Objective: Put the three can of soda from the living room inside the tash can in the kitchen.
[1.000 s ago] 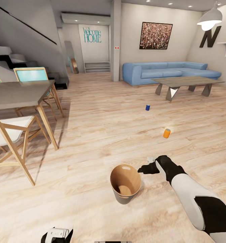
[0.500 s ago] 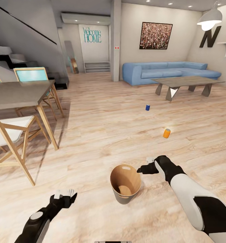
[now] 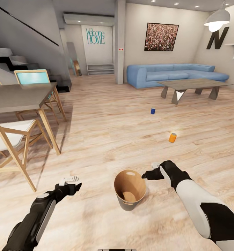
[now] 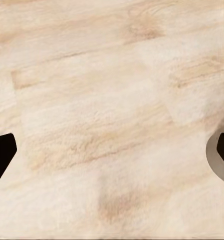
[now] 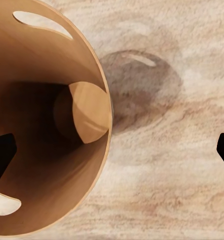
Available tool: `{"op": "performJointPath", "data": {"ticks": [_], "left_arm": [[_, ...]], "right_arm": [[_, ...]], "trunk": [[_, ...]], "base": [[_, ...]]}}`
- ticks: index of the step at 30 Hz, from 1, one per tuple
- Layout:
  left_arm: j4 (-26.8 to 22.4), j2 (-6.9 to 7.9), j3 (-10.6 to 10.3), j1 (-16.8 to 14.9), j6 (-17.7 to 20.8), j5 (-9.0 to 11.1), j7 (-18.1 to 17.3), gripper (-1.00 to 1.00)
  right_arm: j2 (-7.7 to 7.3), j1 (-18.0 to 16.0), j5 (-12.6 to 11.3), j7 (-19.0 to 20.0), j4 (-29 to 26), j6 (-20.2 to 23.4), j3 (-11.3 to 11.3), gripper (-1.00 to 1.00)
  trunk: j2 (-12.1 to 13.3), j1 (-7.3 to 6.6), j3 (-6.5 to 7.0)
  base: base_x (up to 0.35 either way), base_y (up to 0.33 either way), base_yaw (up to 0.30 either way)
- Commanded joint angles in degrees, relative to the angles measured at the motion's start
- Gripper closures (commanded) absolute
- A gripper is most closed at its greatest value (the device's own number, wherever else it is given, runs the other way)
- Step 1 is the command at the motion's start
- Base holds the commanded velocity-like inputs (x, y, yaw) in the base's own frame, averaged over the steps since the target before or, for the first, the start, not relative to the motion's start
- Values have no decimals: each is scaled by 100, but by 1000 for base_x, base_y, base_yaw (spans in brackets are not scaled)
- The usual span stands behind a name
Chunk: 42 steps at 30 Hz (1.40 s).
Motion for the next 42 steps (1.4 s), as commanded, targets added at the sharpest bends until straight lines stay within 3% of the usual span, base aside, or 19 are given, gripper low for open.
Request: {"op": "performJointPath", "data": {"ticks": [1, 12, 39, 42], "left_arm": [[55, -4, 0, -47, 237, -7, -2, -100], [438, -6, 3, -290, 666, 1, -10, -100], [608, -28, -5, -314, 700, 16, -65, -100], [608, -27, -1, -314, 697, 26, -69, -100]], "right_arm": [[2, 0, 0, -1, 3, -1, 2, -100], [2, 0, 0, -2, 1, 1, 2, -100], [16, 8, 0, -11, 9, 1, 4, -100], [27, 8, 0, -15, 9, 1, 4, -100]], "trunk": [[-1, 3, -22], [-16, 31, -266], [-52, 101, -864], [-52, 101, -864]], "base": [[0, 0, 0], [0, 0, 0], [0, 0, 0], [0, 0, 0]]}}
